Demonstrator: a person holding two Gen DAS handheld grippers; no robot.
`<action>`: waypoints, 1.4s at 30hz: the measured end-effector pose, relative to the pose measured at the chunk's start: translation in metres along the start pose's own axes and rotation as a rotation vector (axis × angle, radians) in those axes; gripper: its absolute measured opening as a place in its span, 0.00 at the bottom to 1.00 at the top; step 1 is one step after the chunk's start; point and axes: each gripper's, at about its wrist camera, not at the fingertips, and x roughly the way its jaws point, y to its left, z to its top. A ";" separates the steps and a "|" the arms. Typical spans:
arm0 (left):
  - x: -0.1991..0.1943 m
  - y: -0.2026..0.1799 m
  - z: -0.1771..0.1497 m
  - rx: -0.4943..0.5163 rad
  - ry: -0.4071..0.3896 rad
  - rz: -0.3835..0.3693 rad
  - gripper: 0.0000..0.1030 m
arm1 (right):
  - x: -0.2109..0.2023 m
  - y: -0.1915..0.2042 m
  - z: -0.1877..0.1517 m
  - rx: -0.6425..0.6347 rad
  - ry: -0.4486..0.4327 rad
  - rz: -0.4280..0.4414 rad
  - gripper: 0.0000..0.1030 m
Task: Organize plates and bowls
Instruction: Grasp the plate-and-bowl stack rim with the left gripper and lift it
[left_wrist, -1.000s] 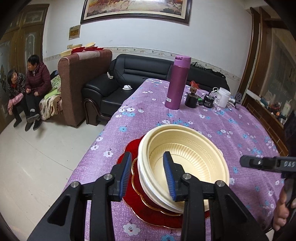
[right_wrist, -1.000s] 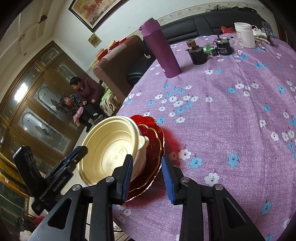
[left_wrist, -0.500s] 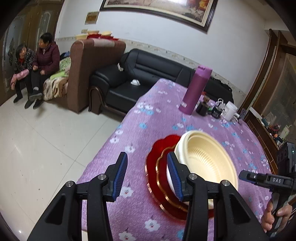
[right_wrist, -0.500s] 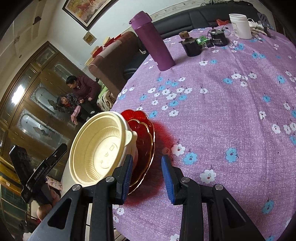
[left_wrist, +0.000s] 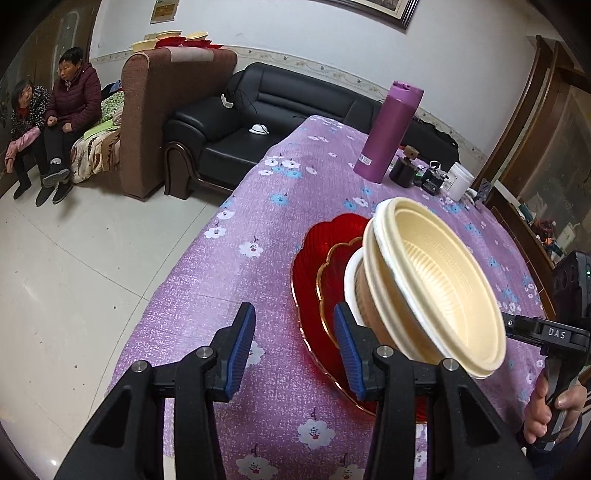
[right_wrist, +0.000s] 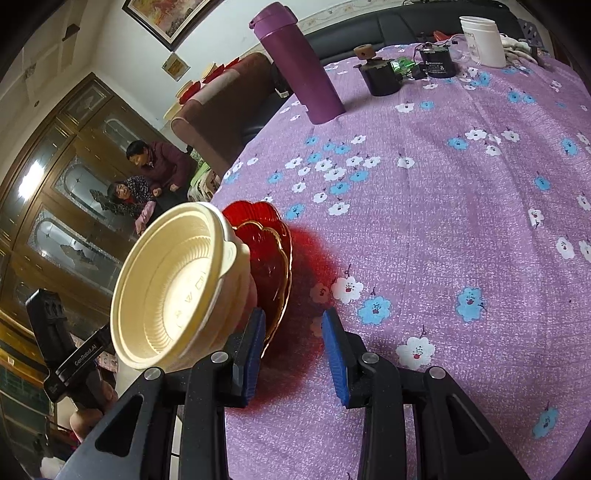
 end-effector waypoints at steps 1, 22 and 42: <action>0.001 0.001 0.000 0.000 0.002 0.001 0.41 | 0.002 0.001 -0.001 -0.008 0.000 0.005 0.34; 0.029 0.001 -0.003 0.000 0.027 0.013 0.27 | 0.031 0.017 0.002 -0.092 0.003 -0.061 0.18; 0.036 -0.030 -0.009 0.190 0.011 0.136 0.13 | 0.040 0.013 0.003 -0.032 0.003 -0.054 0.19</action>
